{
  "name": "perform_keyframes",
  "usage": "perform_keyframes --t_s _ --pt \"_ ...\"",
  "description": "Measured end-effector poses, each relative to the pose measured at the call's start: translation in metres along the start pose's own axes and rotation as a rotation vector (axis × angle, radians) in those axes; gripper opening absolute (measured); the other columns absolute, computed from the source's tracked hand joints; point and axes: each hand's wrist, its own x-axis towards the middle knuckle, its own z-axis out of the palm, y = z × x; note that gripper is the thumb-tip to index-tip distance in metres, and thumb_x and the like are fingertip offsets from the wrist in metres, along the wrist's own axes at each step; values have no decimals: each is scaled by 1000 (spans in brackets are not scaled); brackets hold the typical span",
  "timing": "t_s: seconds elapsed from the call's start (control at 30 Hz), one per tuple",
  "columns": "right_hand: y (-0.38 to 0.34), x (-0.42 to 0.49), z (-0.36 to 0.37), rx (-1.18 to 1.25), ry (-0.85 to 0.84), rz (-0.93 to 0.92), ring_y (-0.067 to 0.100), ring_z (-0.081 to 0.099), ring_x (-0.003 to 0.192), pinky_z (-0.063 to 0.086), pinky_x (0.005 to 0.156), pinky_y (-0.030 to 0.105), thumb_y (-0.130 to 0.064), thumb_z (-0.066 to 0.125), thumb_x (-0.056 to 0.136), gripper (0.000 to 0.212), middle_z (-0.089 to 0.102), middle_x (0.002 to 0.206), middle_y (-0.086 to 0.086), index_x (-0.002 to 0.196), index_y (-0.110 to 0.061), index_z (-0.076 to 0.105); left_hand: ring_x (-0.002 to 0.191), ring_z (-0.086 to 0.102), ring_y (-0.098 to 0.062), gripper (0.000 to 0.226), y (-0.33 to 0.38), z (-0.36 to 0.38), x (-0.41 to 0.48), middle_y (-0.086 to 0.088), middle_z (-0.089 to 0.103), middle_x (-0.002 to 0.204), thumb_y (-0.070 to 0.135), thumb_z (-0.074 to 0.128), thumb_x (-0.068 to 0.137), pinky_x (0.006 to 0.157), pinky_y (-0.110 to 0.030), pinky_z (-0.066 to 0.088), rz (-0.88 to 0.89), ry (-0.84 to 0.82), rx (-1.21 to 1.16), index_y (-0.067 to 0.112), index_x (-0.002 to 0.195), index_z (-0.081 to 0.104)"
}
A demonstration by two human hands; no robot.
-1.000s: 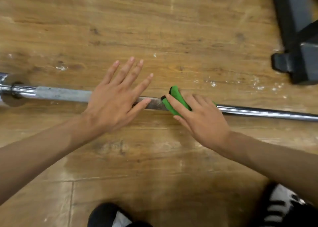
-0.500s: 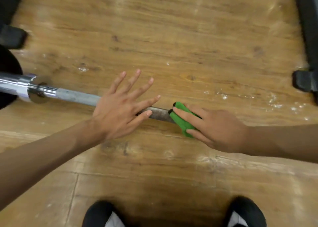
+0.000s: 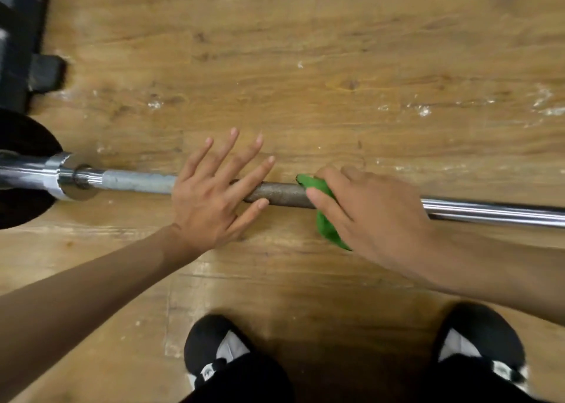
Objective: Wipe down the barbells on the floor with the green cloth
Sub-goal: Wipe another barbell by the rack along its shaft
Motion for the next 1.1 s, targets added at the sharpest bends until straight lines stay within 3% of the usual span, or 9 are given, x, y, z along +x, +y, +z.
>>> perform_keyframes --t_s 0.13,0.3,0.47,0.63,0.73,0.8,0.87,1.0,1.1 --pt "-1 -38 2 30 -138 -20 29 54 122 43 101 46 -60 8 106 67 51 147 3 155 -26 37 151 40 -33 58 8 0 -10 -7 50 158 51 39 105 117 -55 37 -40 42 -13 19 149 58" --pt "-12 11 1 249 -110 130 19 65 75 51 73 38 -66 3 102 66 65 79 -5 95 -27 56 150 42 -31 58 12 0 -12 -7 53 155 47 34 105 115 -52 40 -54 82 -40 16 142 65" --pt "4 -31 8 -95 -98 -125 28 64 98 53 78 42 -64 14 106 67 64 120 9 145 -19 44 150 42 -32 58 15 -1 -15 -8 51 157 47 33 105 116 -51 39 -58 71 -31 15 143 65" --pt "-2 18 4 203 -149 86 14 54 48 57 54 38 -67 5 101 77 53 59 -5 81 -18 60 148 45 -30 57 15 -1 -16 -6 54 155 47 34 105 113 -47 42 -40 97 -25 16 140 67" --pt "-7 -6 9 -1 41 -30 19 66 80 50 64 34 -61 12 106 63 69 99 1 128 -22 57 147 47 -30 57 13 1 -13 -5 55 153 47 35 104 109 -46 44 -36 112 -20 16 136 70" --pt "-8 -30 14 -114 -42 -98 34 59 119 51 96 47 -63 20 105 74 55 143 17 158 -13 31 147 48 -29 56 13 2 -13 -5 56 152 47 36 103 107 -45 45 -48 116 -13 16 134 71" --pt "-7 -31 17 -145 -97 -117 43 49 133 44 108 57 -66 21 104 82 36 159 26 164 -10 14 146 49 -29 56 12 4 -11 -5 57 151 47 36 103 104 -44 46 -47 134 5 16 133 72" --pt "-16 9 10 -55 -24 -75 32 64 113 49 81 42 -69 6 102 72 55 142 9 162 -33 -7 145 49 -29 55 7 7 -2 -4 59 150 48 38 102 100 -43 48 -48 138 0 17 132 72" --pt "-5 20 8 -117 47 -112 27 67 82 47 62 36 -69 17 99 68 65 110 5 162 -42 9 144 50 -29 53 2 11 8 -5 60 148 48 40 103 97 -43 50 -65 146 -7 16 131 73"
